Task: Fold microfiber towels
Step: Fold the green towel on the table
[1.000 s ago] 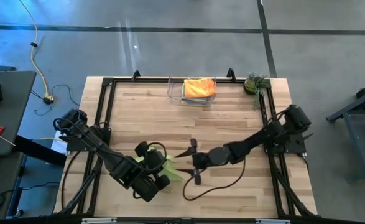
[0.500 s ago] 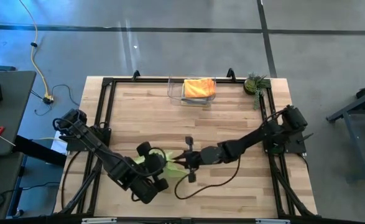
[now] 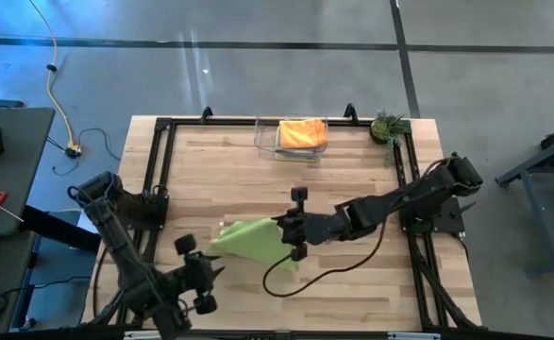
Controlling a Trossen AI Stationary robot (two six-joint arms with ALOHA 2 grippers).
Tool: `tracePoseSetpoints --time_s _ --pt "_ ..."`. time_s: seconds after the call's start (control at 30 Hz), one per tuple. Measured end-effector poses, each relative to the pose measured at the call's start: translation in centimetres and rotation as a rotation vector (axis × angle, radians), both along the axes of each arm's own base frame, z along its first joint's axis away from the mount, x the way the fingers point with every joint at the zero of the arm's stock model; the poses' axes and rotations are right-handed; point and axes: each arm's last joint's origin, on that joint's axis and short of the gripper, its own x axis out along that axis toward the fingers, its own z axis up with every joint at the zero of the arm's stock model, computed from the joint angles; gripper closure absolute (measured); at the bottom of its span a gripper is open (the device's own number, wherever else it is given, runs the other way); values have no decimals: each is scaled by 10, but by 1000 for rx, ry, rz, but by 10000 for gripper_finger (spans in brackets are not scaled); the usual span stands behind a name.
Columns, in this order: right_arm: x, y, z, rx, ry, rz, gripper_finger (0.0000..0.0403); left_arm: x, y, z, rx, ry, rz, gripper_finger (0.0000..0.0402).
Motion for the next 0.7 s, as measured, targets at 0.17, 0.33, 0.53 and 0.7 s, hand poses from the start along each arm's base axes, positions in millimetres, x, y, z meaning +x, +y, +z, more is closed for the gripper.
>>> tracePoseSetpoints --time_s 0.17,0.33,0.53,0.7 --pt "-11 -1 46 -127 70 -85 402 -23 -9 -28 29 -6 5 311" --pt "-24 -8 84 -203 114 -157 402 -38 -7 -56 67 -15 30 354" --pt "-20 -7 88 -161 168 -82 403 -55 -4 -83 70 -68 58 398" --pt "20 2 30 -140 296 56 403 -65 -2 -101 40 -117 73 401"
